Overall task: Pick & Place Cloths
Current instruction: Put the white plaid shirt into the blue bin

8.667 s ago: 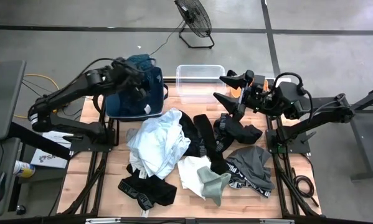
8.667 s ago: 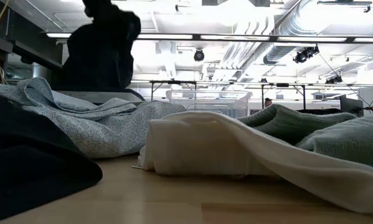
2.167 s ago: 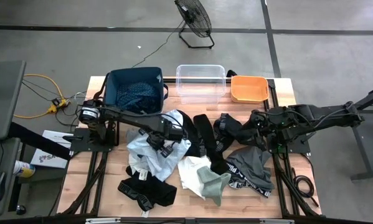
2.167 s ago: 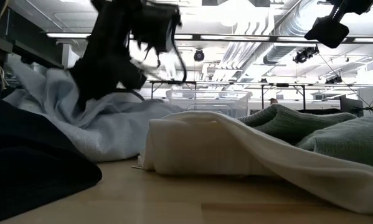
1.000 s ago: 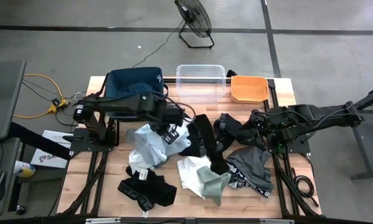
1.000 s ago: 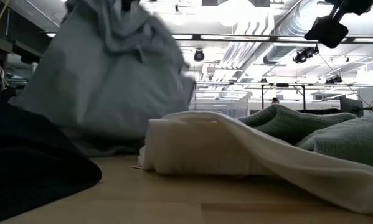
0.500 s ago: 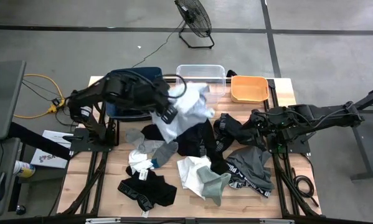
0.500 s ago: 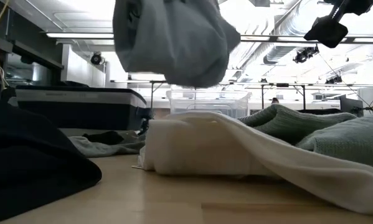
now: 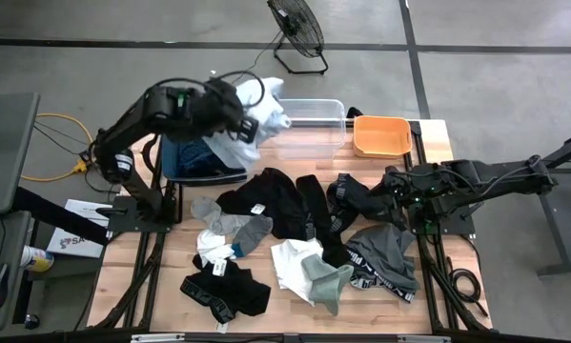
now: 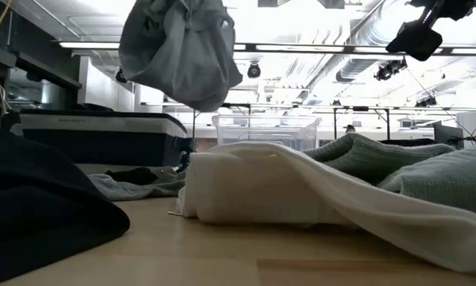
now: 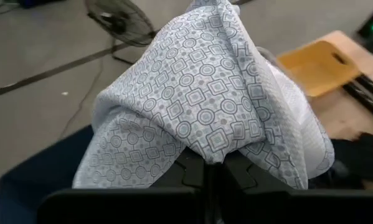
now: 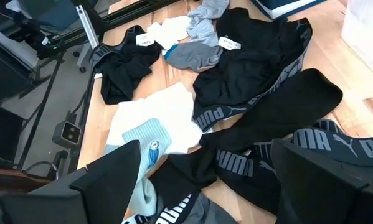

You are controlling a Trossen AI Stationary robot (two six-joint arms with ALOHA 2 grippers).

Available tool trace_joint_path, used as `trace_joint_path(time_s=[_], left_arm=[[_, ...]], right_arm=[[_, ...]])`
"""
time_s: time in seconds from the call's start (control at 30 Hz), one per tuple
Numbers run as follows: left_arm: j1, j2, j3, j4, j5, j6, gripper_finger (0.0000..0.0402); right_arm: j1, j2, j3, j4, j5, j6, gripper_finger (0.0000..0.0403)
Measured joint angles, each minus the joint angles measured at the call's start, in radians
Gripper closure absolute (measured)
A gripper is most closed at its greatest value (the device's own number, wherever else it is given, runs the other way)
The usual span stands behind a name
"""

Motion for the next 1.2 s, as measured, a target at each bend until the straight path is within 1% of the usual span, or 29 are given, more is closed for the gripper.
trace_joint_path(time_s=[0.1, 0.23, 0.43, 0.57, 0.8, 1.0, 1.2], left_arm=[[0.065, 0.003, -0.003, 0.003, 0.014, 0.034, 0.0394], [0.149, 0.003, -0.055, 0.003, 0.059, 0.068, 0.0394], [0.245, -0.003, -0.194, 0.002, 0.125, 0.132, 0.0394], [0.296, -0.013, -0.294, 0.003, 0.131, 0.153, 0.0394], [0.387, -0.072, -0.446, 0.003, 0.132, 0.143, 0.0394], [0.457, -0.164, -0.477, 0.002, 0.122, 0.100, 0.0394], [0.475, -0.257, -0.477, 0.001, 0.121, 0.074, 0.0394]], right_arm=[[0.000, 0.000, 0.000, 0.000, 0.000, -0.002, 0.0053], [0.000, 0.000, 0.000, 0.000, 0.021, -0.002, 0.0053], [0.000, 0.000, 0.000, 0.000, 0.040, -0.001, 0.0053], [0.000, 0.000, 0.000, 0.000, 0.050, 0.003, 0.0053], [0.000, 0.000, 0.000, 0.000, 0.052, 0.024, 0.0053], [0.000, 0.000, 0.000, 0.000, 0.087, 0.042, 0.0053], [0.000, 0.000, 0.000, 0.000, 0.105, 0.050, 0.0053]])
